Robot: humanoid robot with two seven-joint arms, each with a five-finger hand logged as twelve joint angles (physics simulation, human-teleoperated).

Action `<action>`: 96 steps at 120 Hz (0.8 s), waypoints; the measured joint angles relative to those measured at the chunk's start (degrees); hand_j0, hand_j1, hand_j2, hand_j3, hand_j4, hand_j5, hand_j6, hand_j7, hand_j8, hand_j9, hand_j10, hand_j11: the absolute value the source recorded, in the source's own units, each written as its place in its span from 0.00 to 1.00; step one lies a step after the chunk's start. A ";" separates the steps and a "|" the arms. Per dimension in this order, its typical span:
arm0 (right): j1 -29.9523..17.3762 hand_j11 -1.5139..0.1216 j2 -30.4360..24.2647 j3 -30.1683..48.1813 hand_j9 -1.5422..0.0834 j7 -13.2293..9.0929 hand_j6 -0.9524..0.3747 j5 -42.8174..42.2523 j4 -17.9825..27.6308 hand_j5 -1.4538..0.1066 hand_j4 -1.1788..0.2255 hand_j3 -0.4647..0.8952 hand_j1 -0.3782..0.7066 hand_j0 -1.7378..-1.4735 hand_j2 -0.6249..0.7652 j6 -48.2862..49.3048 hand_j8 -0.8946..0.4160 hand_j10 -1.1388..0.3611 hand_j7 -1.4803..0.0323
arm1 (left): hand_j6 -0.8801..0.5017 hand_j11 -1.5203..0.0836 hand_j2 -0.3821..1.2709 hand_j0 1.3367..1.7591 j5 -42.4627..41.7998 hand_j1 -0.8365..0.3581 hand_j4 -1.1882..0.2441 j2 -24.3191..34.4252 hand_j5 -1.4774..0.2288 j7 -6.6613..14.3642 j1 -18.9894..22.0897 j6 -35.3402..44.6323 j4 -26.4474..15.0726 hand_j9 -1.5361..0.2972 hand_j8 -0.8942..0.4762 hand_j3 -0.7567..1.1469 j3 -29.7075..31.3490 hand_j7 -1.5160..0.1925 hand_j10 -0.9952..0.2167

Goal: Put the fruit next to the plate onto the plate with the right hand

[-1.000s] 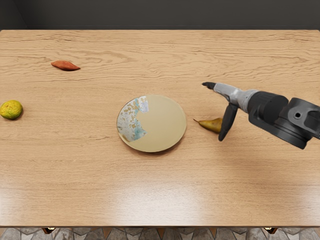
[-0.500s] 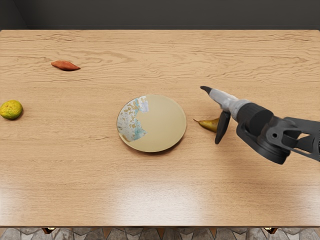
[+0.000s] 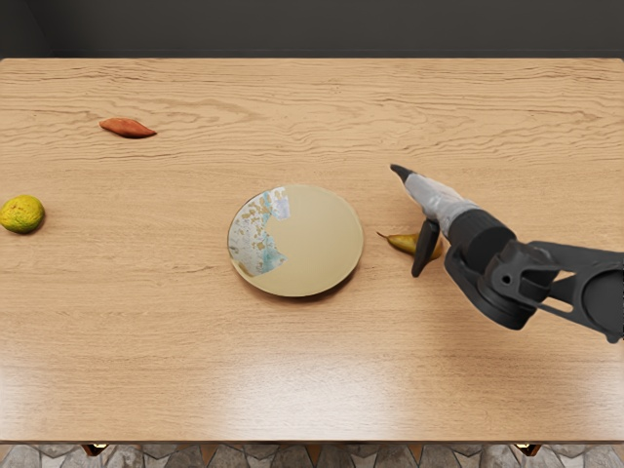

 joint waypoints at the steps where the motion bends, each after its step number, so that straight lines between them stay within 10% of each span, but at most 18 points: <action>1: -0.05 0.92 0.03 0.00 0.95 0.00 0.71 -0.03 -0.04 0.93 0.84 0.34 0.03 0.30 0.45 -0.01 0.68 0.76 0.98 | 0.63 0.94 0.23 0.76 0.00 0.99 0.83 0.00 0.86 0.00 -0.04 0.00 0.00 0.83 0.65 0.40 0.00 0.88 0.82; 96: -2.53 0.71 0.06 -0.23 0.73 0.00 0.51 -0.61 -0.47 0.70 0.64 0.34 0.33 0.30 0.41 -3.07 0.47 0.57 0.74 | 0.63 0.94 0.23 0.76 0.00 0.99 0.83 0.00 0.86 0.01 -0.04 0.00 0.01 0.83 0.65 0.40 0.00 0.88 0.82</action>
